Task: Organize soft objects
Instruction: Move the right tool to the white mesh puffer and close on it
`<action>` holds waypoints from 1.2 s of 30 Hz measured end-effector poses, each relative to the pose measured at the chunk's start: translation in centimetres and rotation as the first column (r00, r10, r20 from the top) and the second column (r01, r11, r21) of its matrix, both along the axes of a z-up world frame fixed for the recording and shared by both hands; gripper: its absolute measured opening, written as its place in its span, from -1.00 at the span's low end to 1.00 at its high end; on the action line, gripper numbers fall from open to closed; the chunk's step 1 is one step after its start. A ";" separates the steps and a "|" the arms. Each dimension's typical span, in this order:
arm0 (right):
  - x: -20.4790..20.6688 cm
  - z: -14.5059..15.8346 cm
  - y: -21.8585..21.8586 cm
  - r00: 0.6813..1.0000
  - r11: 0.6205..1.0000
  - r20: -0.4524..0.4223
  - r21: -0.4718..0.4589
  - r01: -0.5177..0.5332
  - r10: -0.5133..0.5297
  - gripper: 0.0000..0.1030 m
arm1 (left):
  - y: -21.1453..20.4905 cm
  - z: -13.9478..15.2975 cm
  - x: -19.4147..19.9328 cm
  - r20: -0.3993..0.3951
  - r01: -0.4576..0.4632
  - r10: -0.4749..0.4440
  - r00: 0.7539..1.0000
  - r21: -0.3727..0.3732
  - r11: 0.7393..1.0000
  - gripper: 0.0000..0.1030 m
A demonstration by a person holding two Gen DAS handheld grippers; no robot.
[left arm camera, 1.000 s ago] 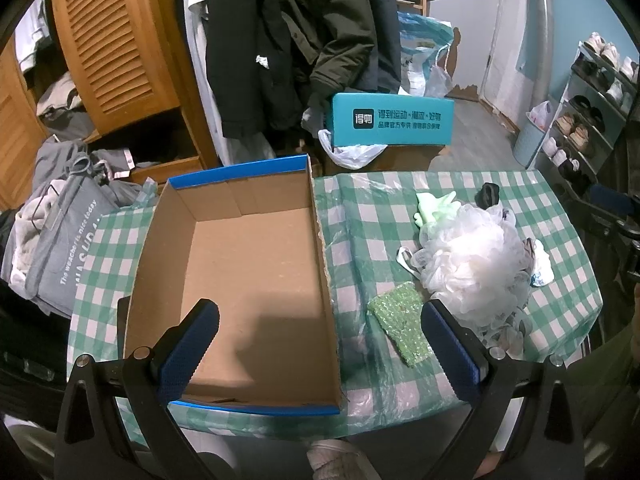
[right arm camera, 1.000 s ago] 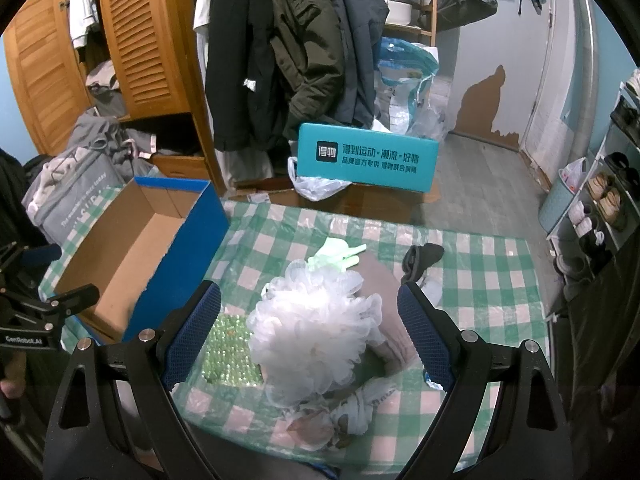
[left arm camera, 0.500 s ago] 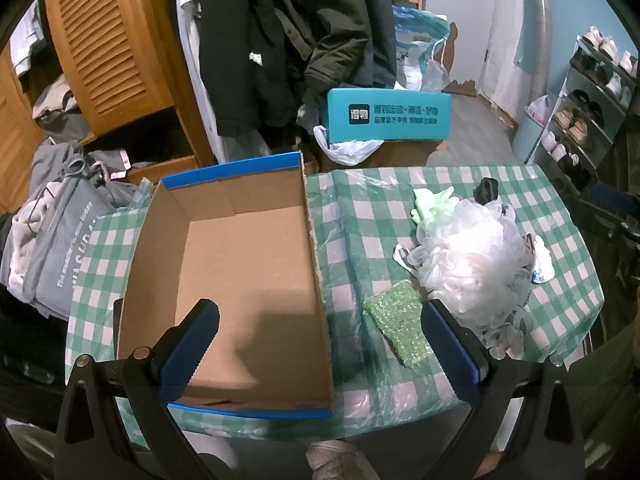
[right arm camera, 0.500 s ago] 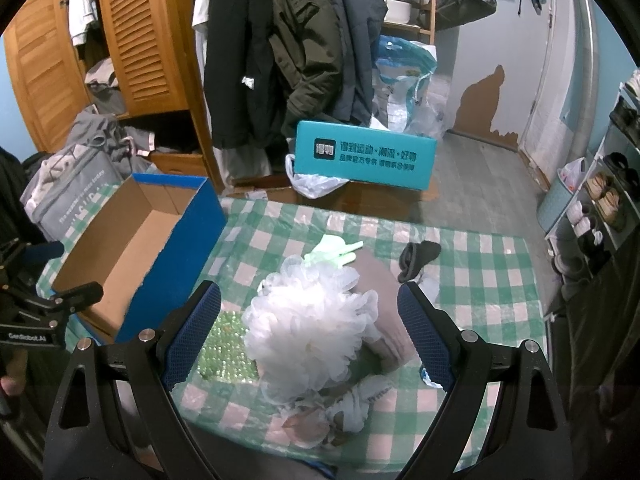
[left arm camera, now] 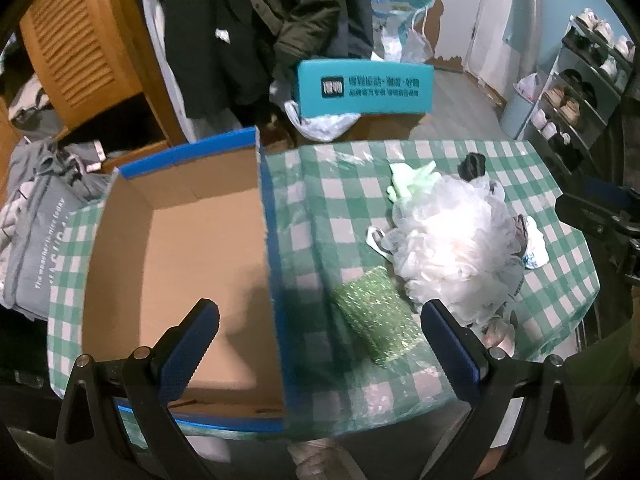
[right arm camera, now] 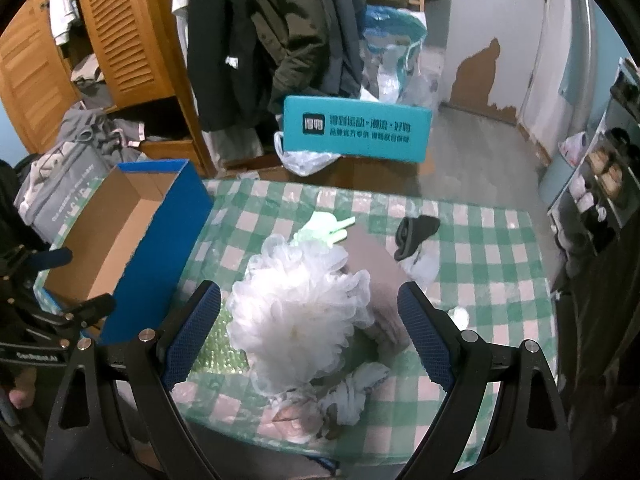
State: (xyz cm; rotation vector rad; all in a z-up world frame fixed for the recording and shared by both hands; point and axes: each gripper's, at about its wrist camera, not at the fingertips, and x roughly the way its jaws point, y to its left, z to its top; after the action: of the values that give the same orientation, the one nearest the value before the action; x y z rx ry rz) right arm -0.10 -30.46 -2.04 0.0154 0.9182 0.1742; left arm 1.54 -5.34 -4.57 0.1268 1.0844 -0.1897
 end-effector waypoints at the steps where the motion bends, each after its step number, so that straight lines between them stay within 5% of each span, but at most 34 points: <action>1: 0.1 -0.3 0.0 1.000 1.000 -0.005 -0.004 0.002 -0.003 0.73 | -0.2 -0.2 0.2 -0.012 0.001 -0.002 1.000 -0.008 1.000 0.98; 17: 2.7 -3.5 -0.8 0.994 1.000 -0.113 0.024 0.003 0.000 0.73 | -4.6 -4.9 2.2 -0.128 0.020 -0.022 0.992 -0.015 1.000 0.98; 36: 4.4 -5.9 0.9 0.984 1.000 -0.175 -0.003 -0.030 0.029 0.73 | -2.5 -7.8 4.1 -0.193 -0.053 0.049 0.980 -0.020 0.998 0.98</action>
State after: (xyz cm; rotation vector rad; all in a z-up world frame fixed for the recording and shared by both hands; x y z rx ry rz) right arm 4.26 -29.61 -7.96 0.0119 1.0950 0.2003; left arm 5.65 -7.80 -12.33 0.0585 1.2765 -0.1719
